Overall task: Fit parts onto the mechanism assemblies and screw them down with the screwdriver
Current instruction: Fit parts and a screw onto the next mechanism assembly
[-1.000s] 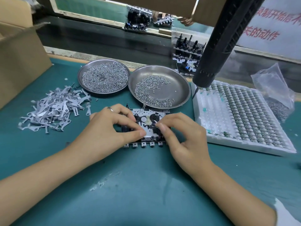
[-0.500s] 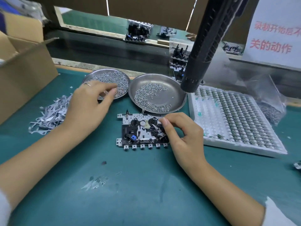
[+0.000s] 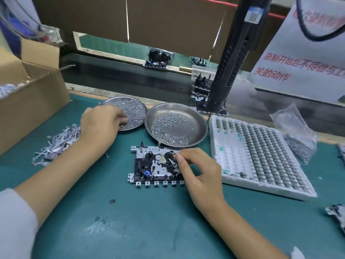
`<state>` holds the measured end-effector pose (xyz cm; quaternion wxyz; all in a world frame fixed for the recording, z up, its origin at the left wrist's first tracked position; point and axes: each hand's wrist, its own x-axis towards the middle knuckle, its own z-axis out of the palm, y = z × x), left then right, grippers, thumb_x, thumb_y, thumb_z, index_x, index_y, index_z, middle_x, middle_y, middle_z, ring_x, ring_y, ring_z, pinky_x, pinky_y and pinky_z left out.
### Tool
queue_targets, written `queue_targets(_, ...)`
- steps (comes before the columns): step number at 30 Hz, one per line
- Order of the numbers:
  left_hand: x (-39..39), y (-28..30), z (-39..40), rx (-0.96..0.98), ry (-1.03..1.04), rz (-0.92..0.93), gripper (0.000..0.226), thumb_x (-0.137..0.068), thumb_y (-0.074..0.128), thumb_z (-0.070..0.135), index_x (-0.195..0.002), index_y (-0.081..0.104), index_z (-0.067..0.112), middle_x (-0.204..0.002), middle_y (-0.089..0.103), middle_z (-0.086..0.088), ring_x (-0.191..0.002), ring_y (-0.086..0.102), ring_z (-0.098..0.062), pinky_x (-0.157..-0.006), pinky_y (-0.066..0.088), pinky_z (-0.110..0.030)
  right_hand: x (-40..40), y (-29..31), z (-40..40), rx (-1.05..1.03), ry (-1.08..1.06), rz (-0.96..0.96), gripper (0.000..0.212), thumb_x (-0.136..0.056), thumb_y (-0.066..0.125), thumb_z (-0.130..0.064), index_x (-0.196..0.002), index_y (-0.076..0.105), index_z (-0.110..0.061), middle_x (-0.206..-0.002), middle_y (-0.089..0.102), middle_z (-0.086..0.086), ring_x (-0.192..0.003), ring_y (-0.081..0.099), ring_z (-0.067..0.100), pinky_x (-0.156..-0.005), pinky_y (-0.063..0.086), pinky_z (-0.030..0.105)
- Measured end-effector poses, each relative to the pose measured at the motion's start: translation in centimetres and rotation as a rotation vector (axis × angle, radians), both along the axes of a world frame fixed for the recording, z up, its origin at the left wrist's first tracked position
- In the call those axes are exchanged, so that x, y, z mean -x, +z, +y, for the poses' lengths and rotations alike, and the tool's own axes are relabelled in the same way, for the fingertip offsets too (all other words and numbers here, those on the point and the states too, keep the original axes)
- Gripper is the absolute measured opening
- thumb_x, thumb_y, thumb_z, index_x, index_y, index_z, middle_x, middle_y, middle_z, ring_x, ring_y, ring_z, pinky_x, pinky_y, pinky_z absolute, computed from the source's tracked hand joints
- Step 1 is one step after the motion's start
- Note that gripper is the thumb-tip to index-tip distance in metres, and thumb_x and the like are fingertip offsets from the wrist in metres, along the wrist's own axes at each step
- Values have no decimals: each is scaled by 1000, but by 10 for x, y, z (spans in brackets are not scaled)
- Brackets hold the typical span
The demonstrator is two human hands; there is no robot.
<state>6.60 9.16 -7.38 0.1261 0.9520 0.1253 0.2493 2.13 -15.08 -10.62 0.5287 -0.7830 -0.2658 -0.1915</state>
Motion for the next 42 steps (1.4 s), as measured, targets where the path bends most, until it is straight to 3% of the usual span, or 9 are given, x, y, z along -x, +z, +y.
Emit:
queue_targets(12, 6, -7, -2, 69, -81, -136, 18, -92, 60, 15, -106, 70, 9, -104, 70, -15, -95, 62, -37, -85, 45, -42, 0, 2, 1, -2, 5, -5, 13, -87, 62, -10, -76, 69, -6, -78, 63, -5, -74, 59, 8, -67, 48, 26)
queue_targets(14, 12, -3, -8, 236, -133, -170, 15, -90, 63, 14, -101, 71, 9, -97, 71, -10, -86, 63, -27, -83, 47, -31, 0, 1, 0, 0, 0, -9, 13, -87, 62, -11, -76, 69, -7, -78, 63, -5, -75, 58, 8, -66, 48, 26)
queue_targets(17, 28, 4, -25, 507, -259, -217, 4, -86, 68, 14, -86, 71, 17, -80, 69, 7, -70, 58, 3, -70, 39, -2, 0, 2, -1, 18, -14, -42, 12, -88, 61, -10, -79, 69, -7, -81, 64, -3, -79, 59, 8, -69, 47, 21)
queue_targets(22, 51, 1, -50, 902, -388, -248, 15, -82, 71, 12, -80, 69, 27, -79, 70, 14, -74, 63, 3, -72, 46, -7, -27, 22, 7, 158, -80, -138, 18, -87, 59, -4, -101, 70, -5, -95, 68, 3, -87, 57, 1, -80, 44, 10)
queue_targets(26, 55, -2, -59, 1008, -418, -268, 19, -80, 72, 9, -85, 71, 28, -84, 72, 14, -78, 66, -1, -74, 49, -11, -68, 40, 26, 609, -101, 183, 34, -93, 56, -8, -126, 59, -11, -122, 61, 7, -107, 58, 15, -95, 46, 32)
queue_targets(28, 57, -2, -58, 996, -415, -280, 21, -79, 72, 10, -85, 72, 31, -85, 73, 13, -79, 67, -4, -74, 51, -14, -81, 42, 36, 839, -125, 348, 28, -95, 56, -14, -122, 62, -10, -121, 61, 9, -112, 57, 24, -96, 46, 36)
queue_targets(32, 57, 0, -58, 1033, -387, -301, 17, -79, 73, 16, -84, 72, 32, -83, 73, 13, -77, 67, -4, -70, 51, -13, -91, 45, 42, 851, -193, 482, 20, -93, 60, -10, -108, 72, -11, -111, 67, 9, -99, 63, 23, -91, 49, 28)
queue_targets(38, 59, 0, -65, 1101, -410, -272, 14, -77, 74, 13, -84, 74, 25, -81, 73, 11, -73, 67, -4, -68, 49, -10, -81, 41, 29, 748, -186, 300, 13, -91, 63, -8, -94, 75, -8, -90, 72, 6, -73, 56, 12, -62, 32, 14)
queue_targets(42, 61, -2, -68, 1116, -422, -246, 16, -76, 75, 8, -84, 75, 21, -81, 74, 9, -74, 68, -4, -70, 49, -11, -78, 39, 24, 657, -160, 224, 11, -87, 65, -5, -92, 75, -6, -89, 73, 7, -73, 54, 10, -65, 34, 14)
